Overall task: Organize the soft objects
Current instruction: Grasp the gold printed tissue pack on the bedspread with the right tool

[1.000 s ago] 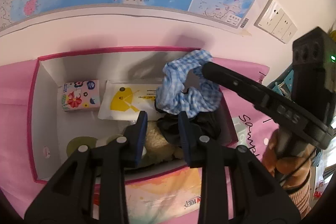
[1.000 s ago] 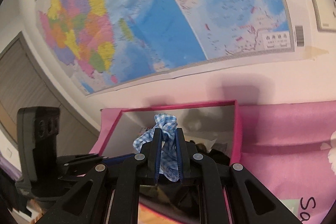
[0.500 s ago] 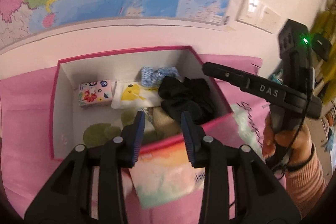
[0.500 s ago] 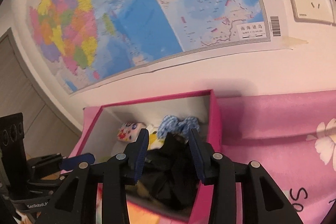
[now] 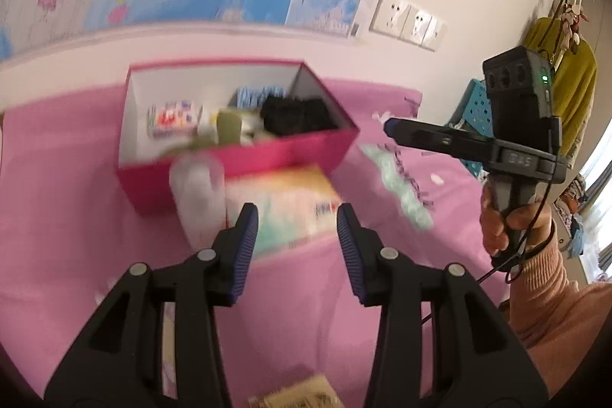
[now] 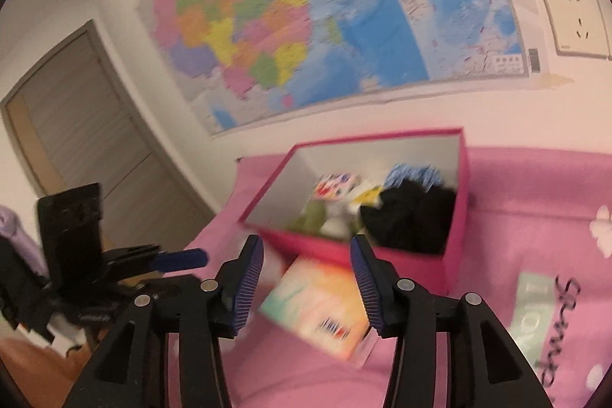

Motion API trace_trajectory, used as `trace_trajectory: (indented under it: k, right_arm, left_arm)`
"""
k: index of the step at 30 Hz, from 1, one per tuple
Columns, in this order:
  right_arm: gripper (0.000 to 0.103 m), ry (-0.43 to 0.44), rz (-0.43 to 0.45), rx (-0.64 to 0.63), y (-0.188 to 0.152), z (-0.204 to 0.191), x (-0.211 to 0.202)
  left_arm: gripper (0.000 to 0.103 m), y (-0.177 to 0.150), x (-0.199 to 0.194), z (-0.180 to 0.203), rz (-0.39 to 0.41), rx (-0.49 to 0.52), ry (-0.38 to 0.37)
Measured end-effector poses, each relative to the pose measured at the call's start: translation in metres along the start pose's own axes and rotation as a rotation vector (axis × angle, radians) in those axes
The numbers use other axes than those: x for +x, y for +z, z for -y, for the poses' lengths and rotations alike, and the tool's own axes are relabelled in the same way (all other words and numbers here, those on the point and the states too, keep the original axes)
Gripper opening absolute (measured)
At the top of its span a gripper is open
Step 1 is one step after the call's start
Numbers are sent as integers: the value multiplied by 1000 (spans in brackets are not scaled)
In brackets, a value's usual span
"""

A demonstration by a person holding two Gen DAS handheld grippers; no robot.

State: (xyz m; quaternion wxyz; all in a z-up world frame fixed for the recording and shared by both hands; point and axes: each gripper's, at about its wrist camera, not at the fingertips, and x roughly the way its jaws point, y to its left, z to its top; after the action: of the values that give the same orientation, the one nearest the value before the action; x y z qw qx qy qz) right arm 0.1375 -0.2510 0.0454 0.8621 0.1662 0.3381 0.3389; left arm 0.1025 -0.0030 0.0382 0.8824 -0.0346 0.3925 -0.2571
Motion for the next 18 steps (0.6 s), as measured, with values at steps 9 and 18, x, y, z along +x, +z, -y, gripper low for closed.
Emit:
trace_trajectory:
  k: [9, 18]
  right_arm:
    - [49, 96, -153, -9, -68, -27, 13]
    - [49, 173, -266, 55, -119, -39, 43]
  left_arm:
    - [45, -69, -1, -13, -99, -101, 12]
    - [45, -113, -3, -25, -175, -176, 37]
